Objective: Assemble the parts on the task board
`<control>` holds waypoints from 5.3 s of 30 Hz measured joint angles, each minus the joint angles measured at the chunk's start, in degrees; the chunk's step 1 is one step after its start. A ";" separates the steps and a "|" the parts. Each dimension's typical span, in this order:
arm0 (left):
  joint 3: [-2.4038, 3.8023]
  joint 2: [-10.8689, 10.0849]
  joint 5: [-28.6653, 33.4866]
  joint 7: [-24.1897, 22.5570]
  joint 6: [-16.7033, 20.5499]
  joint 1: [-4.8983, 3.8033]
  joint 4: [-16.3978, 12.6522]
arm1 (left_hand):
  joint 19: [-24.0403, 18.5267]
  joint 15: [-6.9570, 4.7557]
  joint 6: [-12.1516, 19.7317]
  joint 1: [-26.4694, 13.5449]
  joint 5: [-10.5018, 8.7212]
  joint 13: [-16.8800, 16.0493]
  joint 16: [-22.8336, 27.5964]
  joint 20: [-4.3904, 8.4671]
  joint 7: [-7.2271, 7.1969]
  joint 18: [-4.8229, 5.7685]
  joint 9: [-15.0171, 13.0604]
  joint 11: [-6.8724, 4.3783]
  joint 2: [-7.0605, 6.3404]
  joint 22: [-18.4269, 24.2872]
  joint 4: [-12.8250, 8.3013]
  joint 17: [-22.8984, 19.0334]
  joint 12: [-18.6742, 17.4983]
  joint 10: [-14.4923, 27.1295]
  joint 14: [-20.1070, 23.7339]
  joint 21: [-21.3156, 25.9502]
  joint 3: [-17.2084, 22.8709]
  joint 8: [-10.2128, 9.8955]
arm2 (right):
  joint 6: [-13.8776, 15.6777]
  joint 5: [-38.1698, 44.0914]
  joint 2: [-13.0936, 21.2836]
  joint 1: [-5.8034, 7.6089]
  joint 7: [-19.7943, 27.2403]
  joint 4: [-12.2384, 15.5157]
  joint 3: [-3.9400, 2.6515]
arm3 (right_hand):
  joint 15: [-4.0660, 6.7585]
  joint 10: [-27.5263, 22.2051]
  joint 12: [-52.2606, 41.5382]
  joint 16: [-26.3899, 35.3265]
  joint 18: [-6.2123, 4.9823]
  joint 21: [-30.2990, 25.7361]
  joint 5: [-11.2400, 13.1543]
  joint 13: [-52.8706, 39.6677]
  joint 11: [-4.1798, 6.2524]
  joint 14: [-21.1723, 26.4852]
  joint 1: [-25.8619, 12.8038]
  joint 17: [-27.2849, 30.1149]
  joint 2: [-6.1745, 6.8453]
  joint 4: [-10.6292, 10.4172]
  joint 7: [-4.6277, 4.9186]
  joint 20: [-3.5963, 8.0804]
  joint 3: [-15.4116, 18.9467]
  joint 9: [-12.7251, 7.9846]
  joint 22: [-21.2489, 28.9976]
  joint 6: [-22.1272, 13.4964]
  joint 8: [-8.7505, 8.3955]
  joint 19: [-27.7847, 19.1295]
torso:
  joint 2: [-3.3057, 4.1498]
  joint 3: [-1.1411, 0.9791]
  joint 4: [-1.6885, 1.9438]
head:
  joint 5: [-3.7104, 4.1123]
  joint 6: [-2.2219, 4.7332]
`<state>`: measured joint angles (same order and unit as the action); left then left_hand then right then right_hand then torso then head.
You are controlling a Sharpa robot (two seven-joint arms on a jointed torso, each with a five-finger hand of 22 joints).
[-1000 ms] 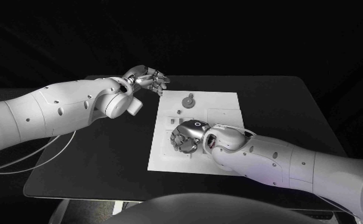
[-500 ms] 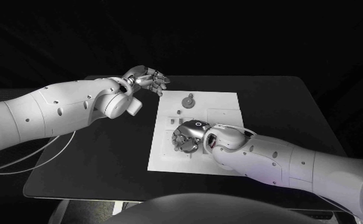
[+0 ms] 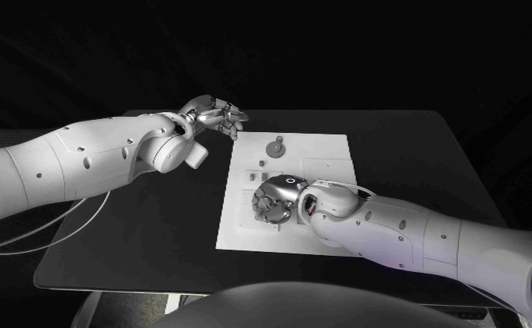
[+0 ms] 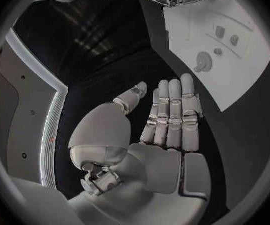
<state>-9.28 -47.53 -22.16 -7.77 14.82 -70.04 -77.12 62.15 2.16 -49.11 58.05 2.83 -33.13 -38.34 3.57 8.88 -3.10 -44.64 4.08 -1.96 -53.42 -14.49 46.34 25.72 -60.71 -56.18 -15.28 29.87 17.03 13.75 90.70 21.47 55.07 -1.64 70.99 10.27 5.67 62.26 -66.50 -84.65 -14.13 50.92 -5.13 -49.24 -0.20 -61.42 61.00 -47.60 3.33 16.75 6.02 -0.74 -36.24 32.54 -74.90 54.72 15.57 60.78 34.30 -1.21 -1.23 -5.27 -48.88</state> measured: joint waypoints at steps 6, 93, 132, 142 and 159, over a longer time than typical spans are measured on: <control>0.00 0.00 0.00 0.07 -0.07 0.00 0.00 | 0.00 0.00 0.00 0.00 0.00 0.00 0.00 0.00 0.00 0.01 0.05 0.00 0.00 0.00 0.14 -0.01 0.00 0.00 0.00 0.00 -0.14 0.00 | 0.22 -0.30 0.13 -0.09 -0.13 -0.15 0.10 | -1.04 -1.27 0.00 -0.01 0.16 0.00 -0.50 -0.34 -1.26 1.08 -0.37 -0.09 1.70 0.06 1.25 -0.21 3.72 -1.27 0.00 -2.81 -2.63 -0.63 | -0.01 0.00 0.02 | 0.04 -0.02; -0.10 0.01 -0.07 0.51 -0.60 0.03 2.27 | 0.00 0.20 0.00 -0.38 0.00 -0.13 -0.24 0.00 0.00 -0.33 0.71 0.00 -0.38 -0.01 0.70 -0.28 -0.22 0.00 0.20 0.44 -1.01 0.23 | -14.35 -22.47 29.28 11.02 -15.85 19.53 -2.29 | -1.16 -2.05 -0.70 0.37 -0.59 -2.06 -9.52 1.31 -0.80 1.34 -13.88 0.99 0.21 -5.72 1.35 -1.22 11.98 -0.39 0.00 -2.45 -0.48 -2.44 | -0.25 0.11 -0.09 | 3.15 1.95; -0.10 0.04 -0.07 0.69 -0.94 0.02 1.85 | 0.00 -0.01 0.00 -0.85 0.00 -0.11 -0.23 0.00 0.00 0.06 1.02 0.21 -0.52 -0.01 1.59 -0.45 -0.43 0.21 0.40 0.67 -1.27 0.45 | -21.12 -21.77 20.97 8.42 -26.68 12.99 -0.20 | -0.96 -0.91 -0.70 -0.28 -0.07 -2.33 -6.81 1.52 -0.71 0.45 -20.44 0.92 3.73 -10.75 1.41 -0.50 10.69 -0.80 -0.02 -2.55 -0.98 -1.70 | -0.08 0.01 -0.02 | 3.04 0.91; -0.10 0.01 -0.07 0.80 -1.05 0.02 1.82 | 0.00 0.13 0.00 -1.07 0.00 -0.16 -0.23 0.00 0.00 0.09 1.11 0.21 -0.63 -0.01 1.67 -0.50 -0.43 0.21 0.55 0.67 -1.36 0.45 | -22.09 -21.19 19.58 7.50 -27.07 11.42 -0.17 | -1.08 -0.91 -0.70 -0.28 0.27 -2.33 -6.81 1.51 -0.72 0.40 -20.88 0.93 3.75 -10.91 1.33 -0.27 10.53 -0.69 -0.02 -2.48 -0.93 -1.93 | -0.08 0.02 -0.02 | 2.91 0.70; -0.10 -0.15 -0.07 1.18 -1.54 0.02 1.56 | 0.00 0.20 0.00 -1.21 0.00 -0.15 -0.23 0.00 0.00 -0.47 1.28 0.21 -0.76 -0.01 2.24 -0.55 -0.43 0.21 0.61 0.89 -1.28 0.45 | -22.20 -21.08 17.66 7.24 -27.07 9.49 -0.38 | -0.99 -0.91 -0.70 -0.52 -0.11 -2.33 -6.59 1.50 -0.71 0.52 -20.74 0.79 3.17 -10.68 1.02 -0.28 10.22 -0.57 -0.01 -2.17 -0.98 -1.92 | -0.08 0.05 -0.01 | 2.74 0.27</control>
<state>-9.39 -47.68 -22.22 -6.58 13.29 -70.01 -75.56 62.15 2.35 -49.11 56.84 2.83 -33.28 -38.57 3.57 8.88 -3.57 -43.37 4.29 -2.72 -53.43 -12.25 45.79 25.29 -60.50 -55.57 -14.39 28.58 17.48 -8.45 69.62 39.13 62.30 -28.71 80.48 9.88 4.69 61.35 -67.21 -85.17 -14.24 48.59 -11.71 -47.74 -0.92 -60.90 40.26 -46.81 6.50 6.07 7.05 -1.02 -26.03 31.96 -74.92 52.55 14.59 58.86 34.22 -1.16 -1.24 -2.54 -48.61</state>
